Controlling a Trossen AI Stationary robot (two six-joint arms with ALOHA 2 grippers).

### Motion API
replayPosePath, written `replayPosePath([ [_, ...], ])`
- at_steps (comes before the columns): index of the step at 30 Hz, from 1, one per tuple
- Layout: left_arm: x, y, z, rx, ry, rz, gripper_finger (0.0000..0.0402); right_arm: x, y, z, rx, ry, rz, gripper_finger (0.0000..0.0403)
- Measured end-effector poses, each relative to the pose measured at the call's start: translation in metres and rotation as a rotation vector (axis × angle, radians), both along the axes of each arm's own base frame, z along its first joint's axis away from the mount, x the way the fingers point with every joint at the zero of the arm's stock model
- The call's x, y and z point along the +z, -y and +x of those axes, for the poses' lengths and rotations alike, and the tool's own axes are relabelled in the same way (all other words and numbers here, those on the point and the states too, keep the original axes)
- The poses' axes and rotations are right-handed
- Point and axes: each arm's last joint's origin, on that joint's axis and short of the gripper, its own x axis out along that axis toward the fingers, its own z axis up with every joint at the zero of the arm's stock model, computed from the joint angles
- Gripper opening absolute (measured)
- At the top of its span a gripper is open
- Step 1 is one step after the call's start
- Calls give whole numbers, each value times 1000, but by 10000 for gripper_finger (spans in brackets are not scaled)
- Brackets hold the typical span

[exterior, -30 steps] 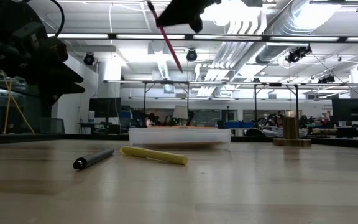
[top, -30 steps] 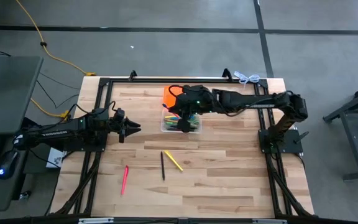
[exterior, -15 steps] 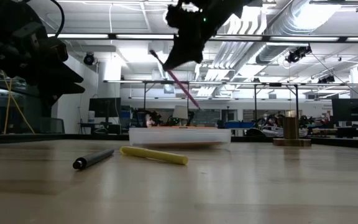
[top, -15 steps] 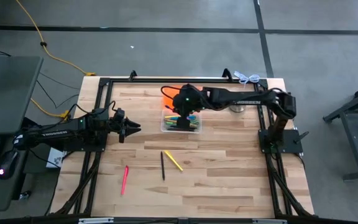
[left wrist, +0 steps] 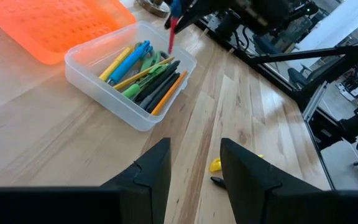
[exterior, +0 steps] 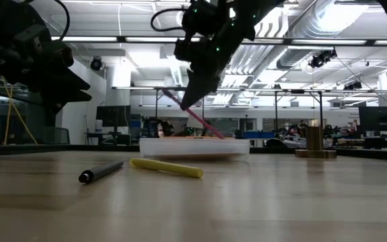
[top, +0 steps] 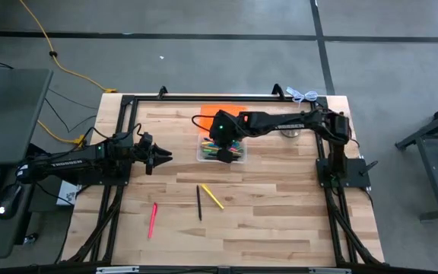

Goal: Pick & place school supplies into a supply box
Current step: Put the pink pencil into the orange supply box

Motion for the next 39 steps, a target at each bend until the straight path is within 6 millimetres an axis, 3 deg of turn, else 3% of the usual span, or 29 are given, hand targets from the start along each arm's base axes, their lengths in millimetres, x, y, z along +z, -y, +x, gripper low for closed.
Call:
replayPosePath([
  [23, 0, 0, 0, 5, -4, 2, 168, -38, 9, 8, 32, -97, 17, 0],
  [39, 0, 0, 0, 5, -5, 9, 168, -40, 24, 4, 10, -99, 44, 0],
])
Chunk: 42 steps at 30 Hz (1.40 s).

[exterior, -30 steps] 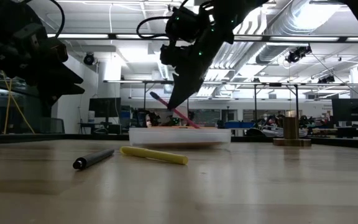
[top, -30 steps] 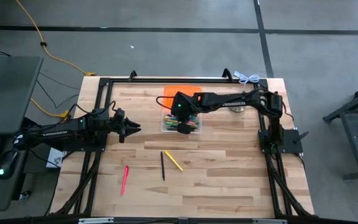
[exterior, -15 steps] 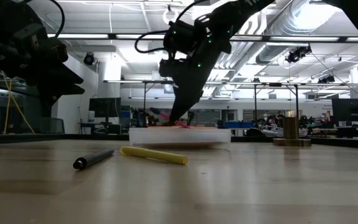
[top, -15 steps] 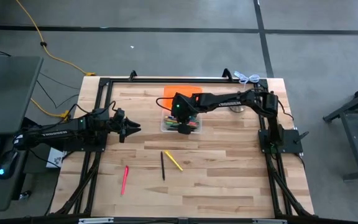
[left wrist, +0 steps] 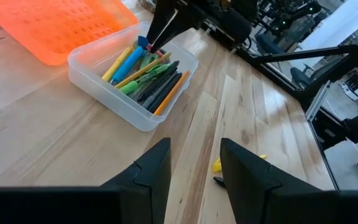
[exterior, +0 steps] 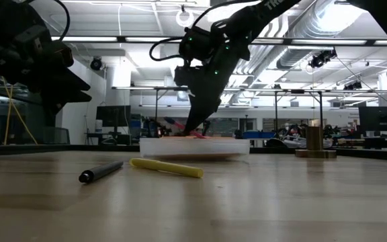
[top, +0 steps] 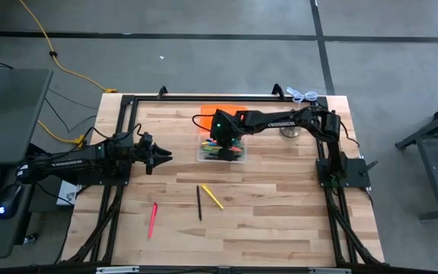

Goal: Pick & place school supplies into a supply box
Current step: Put the pink pencil into the orange supply box

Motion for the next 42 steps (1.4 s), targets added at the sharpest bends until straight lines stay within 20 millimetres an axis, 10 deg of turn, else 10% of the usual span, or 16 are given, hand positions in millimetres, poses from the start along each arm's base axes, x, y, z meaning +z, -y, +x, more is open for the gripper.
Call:
replayPosePath([
  [42, -1, 1, 0, -35, -6, 15, 168, -24, -5, 7, -35, -23, 126, 1],
])
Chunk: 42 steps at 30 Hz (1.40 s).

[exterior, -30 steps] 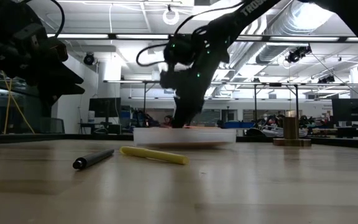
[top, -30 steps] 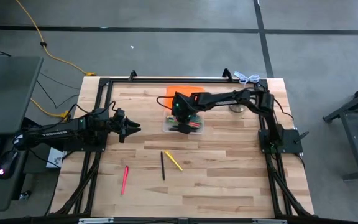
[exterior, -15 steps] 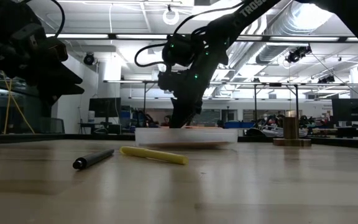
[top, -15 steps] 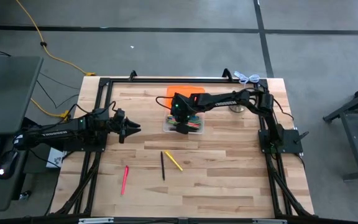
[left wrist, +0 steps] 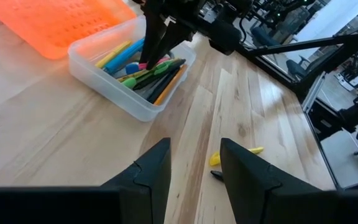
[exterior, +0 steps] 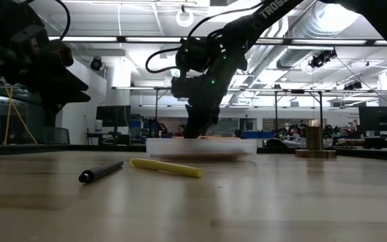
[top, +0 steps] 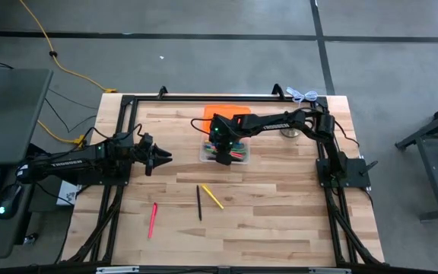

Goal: Pick & place school supplies into a supply box
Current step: Put the pink pencil into the orange supply box, then put the yellow pen into the orange supply box

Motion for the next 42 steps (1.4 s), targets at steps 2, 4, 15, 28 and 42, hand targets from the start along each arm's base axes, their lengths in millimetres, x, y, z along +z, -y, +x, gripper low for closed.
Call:
replayPosePath([
  [2, 0, 0, 0, -2, 0, 0, 168, 0, 0, 0, 2, -1, 3, 1],
  [4, 0, 0, 0, -1, 0, -1, 168, 0, 0, 0, 2, -2, 5, 3],
  [15, 0, 0, 0, -1, 2, -12, 168, 0, 1, -1, -23, -16, -22, 96],
  [28, 1, 1, 0, -25, 10, -17, 168, 48, -4, -15, -47, 57, -40, 123],
  [42, 1, 1, 0, -9, 12, -91, 168, 119, -92, -27, 127, 269, 95, 124],
])
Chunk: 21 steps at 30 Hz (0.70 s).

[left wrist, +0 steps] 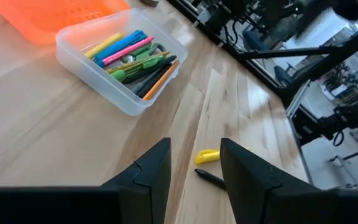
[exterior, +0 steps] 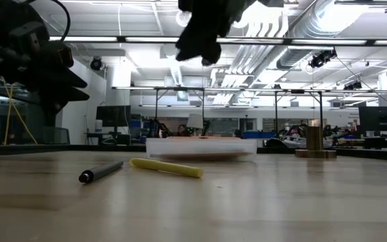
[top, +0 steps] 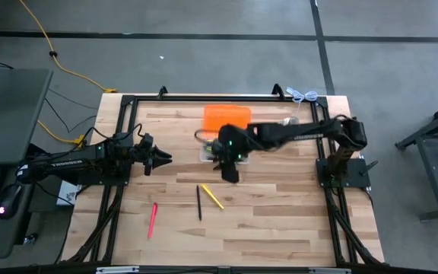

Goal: Pick & place school supplies into a supply box
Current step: Put the yellow pen into the orange supply box

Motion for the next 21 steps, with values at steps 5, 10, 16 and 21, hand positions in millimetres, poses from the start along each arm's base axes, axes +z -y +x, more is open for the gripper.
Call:
replayPosePath([
  [5, 0, 1, 0, -19, 3, -49, 168, 0, -34, 0, 31, -2, -8, 124],
  [10, 0, 2, 0, -23, 3, -112, 168, 0, -54, -1, 10, -9, 4, 124],
  [16, 0, 2, 0, -38, 2, -154, 168, 0, -71, -3, -11, -16, 36, 124],
  [21, 0, 4, 0, -87, 1, -193, 168, 2, -82, 0, -10, 20, 91, 124],
])
